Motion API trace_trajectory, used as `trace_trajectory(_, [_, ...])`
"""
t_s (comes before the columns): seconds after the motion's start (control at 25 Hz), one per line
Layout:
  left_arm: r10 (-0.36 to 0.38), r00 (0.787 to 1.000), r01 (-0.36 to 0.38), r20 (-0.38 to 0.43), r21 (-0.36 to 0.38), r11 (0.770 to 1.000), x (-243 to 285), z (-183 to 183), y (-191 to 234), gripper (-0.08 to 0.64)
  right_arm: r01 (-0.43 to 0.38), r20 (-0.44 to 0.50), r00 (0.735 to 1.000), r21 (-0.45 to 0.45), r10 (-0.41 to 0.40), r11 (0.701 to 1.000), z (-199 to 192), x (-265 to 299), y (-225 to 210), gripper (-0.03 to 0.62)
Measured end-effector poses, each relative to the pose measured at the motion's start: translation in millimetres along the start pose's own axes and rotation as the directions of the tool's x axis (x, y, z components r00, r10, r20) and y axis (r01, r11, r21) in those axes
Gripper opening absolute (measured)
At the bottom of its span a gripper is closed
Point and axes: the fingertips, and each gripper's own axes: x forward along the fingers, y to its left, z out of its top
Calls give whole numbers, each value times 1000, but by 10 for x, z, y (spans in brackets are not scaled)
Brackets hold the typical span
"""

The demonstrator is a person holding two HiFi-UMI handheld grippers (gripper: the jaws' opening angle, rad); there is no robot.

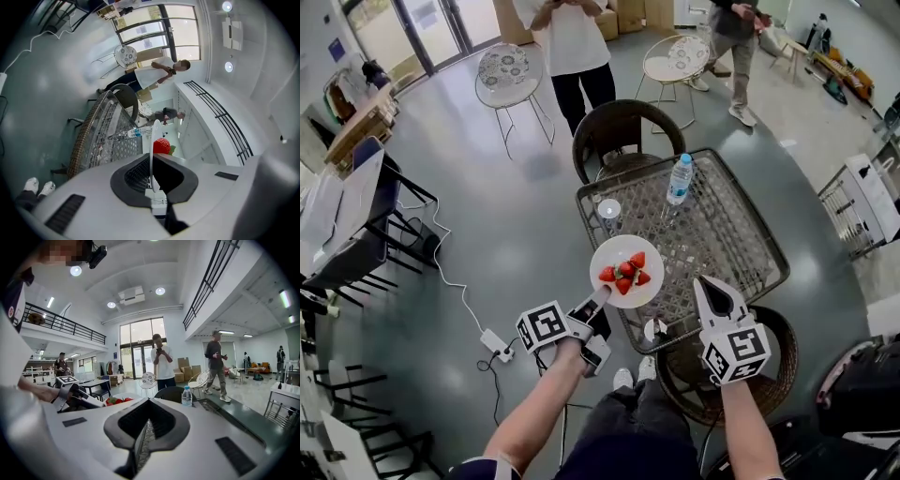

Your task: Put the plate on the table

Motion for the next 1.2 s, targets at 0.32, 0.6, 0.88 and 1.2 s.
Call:
trace_trajectory(0.32, [12,999,-11,43,-11,1000,661,481,392,12,-56,-83,995,-38,53,998,-272,607,-301,5])
trace_trajectory(0.6, [56,995,-52,82,-48,997,1182,876,942,12,-103,-195,976,-44,93,994,-784,1207,-581,5])
trace_trajectory(0.88, [110,988,-100,109,-89,991,1559,1289,1546,14,-142,-243,961,-24,132,990,-1114,1679,-629,5])
trace_trajectory(1.2, [135,982,-120,131,-118,986,1842,1558,1817,14,-121,-269,956,8,118,993,-1296,1683,-731,6])
